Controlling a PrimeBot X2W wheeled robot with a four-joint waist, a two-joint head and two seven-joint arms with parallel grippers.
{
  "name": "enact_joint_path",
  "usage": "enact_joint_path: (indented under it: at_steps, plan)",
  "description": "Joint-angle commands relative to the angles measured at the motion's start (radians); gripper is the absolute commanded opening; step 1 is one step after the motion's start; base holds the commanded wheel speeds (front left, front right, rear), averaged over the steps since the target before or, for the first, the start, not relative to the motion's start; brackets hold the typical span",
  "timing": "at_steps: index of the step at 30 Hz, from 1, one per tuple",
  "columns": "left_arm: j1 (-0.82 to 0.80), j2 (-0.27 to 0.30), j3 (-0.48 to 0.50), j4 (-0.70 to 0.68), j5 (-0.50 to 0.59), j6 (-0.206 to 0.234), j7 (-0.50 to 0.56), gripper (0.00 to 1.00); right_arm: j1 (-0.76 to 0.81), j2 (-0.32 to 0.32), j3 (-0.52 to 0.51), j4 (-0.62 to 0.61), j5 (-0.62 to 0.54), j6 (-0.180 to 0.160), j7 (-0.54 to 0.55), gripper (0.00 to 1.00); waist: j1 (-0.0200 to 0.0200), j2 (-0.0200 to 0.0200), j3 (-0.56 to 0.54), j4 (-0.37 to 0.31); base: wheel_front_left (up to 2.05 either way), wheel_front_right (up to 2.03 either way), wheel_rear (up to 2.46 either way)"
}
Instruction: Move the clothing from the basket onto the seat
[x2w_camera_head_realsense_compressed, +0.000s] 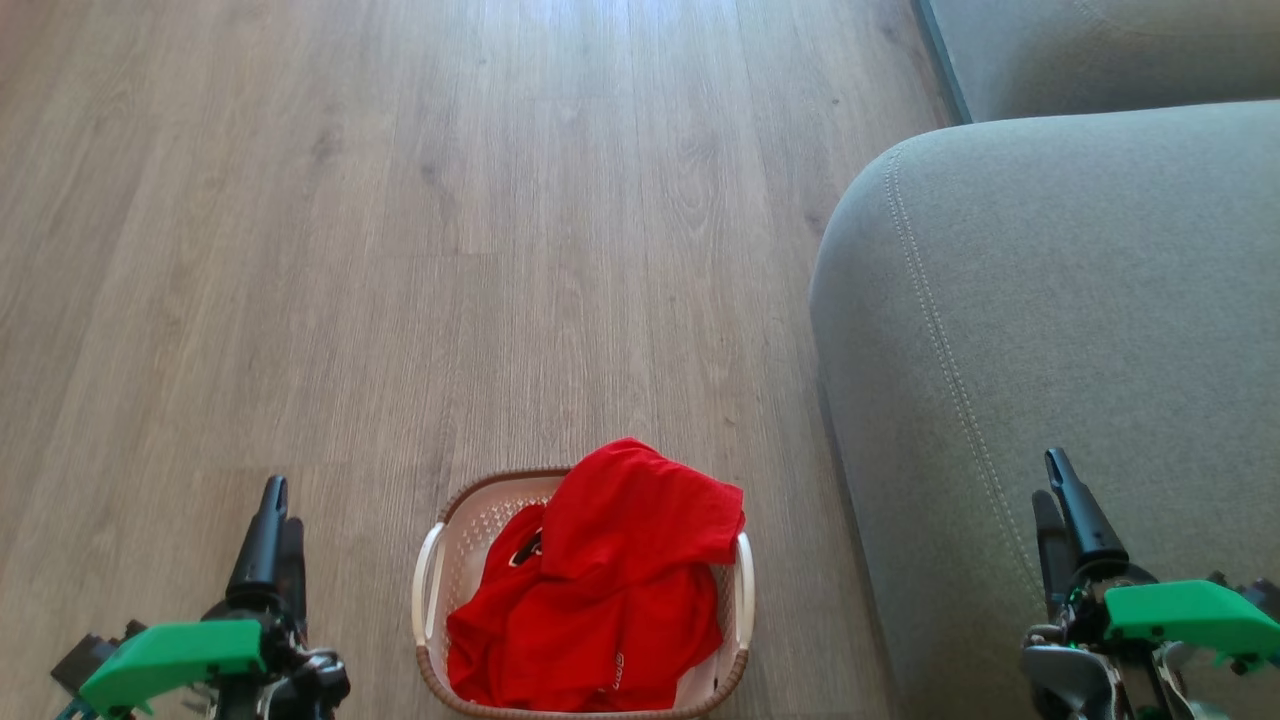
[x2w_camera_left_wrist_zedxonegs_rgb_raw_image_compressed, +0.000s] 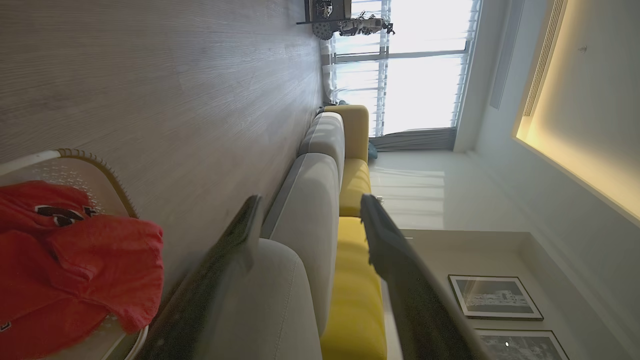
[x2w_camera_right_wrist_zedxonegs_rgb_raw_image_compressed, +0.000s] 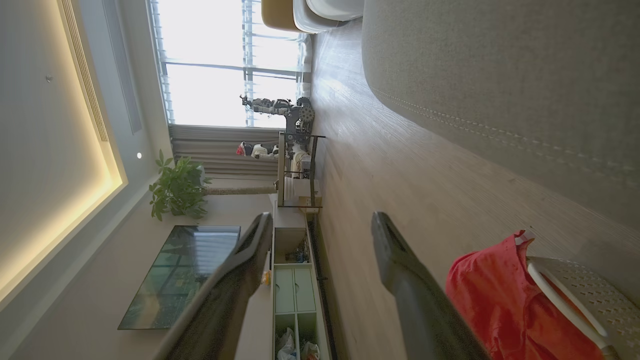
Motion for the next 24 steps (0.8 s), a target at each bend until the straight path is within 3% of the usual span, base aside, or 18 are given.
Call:
enact_joint_path:
  at_steps: [1, 9, 24]
  plan:
    - [-0.049, 0.011, 0.004, -0.048, 0.020, 0.001, -0.013, 1.00, -0.040, -0.007, 0.008, -0.049, -0.025, 0.002, -0.011, 1.00, 0.0000, -0.0001, 0.000, 0.000, 0.00, 0.00, 0.00]
    - [-0.052, 0.011, 0.001, -0.081, 0.109, 0.001, -0.036, 1.00, -0.042, -0.007, 0.027, -0.086, -0.108, 0.003, -0.035, 1.00, 0.0000, -0.0001, -0.001, -0.001, 0.00, 0.00, 0.00]
    - [-0.054, 0.016, -0.029, -0.124, 0.401, 0.000, -0.080, 1.00, -0.041, -0.027, 0.075, -0.139, -0.371, 0.004, -0.079, 1.00, 0.0000, -0.0001, 0.001, 0.000, 0.00, 0.00, 0.00]
